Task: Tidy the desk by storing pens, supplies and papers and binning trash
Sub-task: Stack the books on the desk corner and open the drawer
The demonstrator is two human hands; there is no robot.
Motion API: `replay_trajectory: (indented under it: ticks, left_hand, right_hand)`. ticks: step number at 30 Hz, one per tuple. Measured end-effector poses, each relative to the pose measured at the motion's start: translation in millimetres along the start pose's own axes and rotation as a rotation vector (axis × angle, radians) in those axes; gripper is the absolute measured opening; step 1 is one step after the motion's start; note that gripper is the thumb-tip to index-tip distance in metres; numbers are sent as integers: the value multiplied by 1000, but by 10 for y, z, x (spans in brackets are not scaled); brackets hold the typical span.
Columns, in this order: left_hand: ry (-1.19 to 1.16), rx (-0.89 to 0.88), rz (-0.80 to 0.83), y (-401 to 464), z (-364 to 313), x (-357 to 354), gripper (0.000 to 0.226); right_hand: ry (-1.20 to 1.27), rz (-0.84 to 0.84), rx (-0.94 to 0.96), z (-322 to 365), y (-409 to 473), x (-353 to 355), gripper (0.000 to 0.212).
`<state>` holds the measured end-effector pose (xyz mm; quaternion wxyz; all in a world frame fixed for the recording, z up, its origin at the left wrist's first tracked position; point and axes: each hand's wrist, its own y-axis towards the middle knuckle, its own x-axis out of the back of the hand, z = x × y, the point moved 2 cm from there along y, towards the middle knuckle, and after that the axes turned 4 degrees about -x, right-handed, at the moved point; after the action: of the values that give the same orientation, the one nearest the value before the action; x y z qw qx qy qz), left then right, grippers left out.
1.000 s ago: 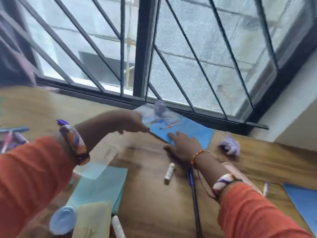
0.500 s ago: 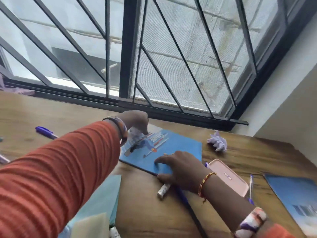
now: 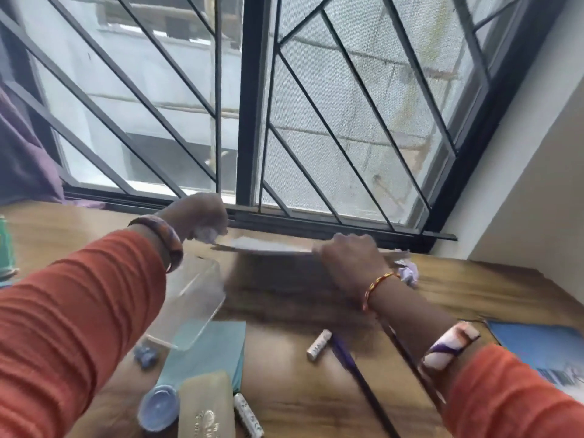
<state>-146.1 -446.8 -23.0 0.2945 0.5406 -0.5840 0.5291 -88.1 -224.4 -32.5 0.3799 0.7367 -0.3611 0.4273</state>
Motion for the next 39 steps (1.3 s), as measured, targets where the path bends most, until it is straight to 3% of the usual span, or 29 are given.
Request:
replay_trajectory:
  ticks: [4, 7, 9, 11, 14, 17, 21, 24, 30, 33, 39]
  left_hand:
    - [-85, -112, -85, -115, -136, 84, 25]
    - [-70, -111, 123, -267, -329, 64, 33]
    - [81, -87, 305, -337, -459, 8, 46]
    - [139, -174, 308, -378, -651, -38, 50]
    - [-219, -437, 241, -469, -1074, -174, 50]
    - [-639, -590, 421, -604, -1584, -465, 54]
    - [-919, -514, 703, -699, -2242, -994, 46]
    - [-955, -450, 821, -835, -2724, -1422, 43]
    - [-831, -485, 633, -1216, -3459, -2011, 15]
    - [-798, -422, 581, -1310, -3655, -2278, 20]
    - [-906, -260, 385, -1382, -3711, -2448, 20]
  right_hand:
    - [67, -153, -182, -377, -16, 393, 36]
    - [56, -233, -232, -696, -165, 605, 34]
    - [130, -318, -235, -915, -319, 684, 32]
    - [205, -418, -209, -1146, -488, 713, 30]
    - [331, -491, -206, -1450, -775, 696, 25]
    - [477, -600, -229, -1701, -1116, 627, 26]
    - [593, -649, -355, -2096, -1611, 417, 29]
    - [707, -604, -498, -2324, -2069, 283, 29]
    - [952, -574, -607, -2724, -2855, 77, 35]
    - [970, -454, -660, -2961, -3034, -95, 29]
    - [1165, -279, -841, -3219, -3154, -476, 41]
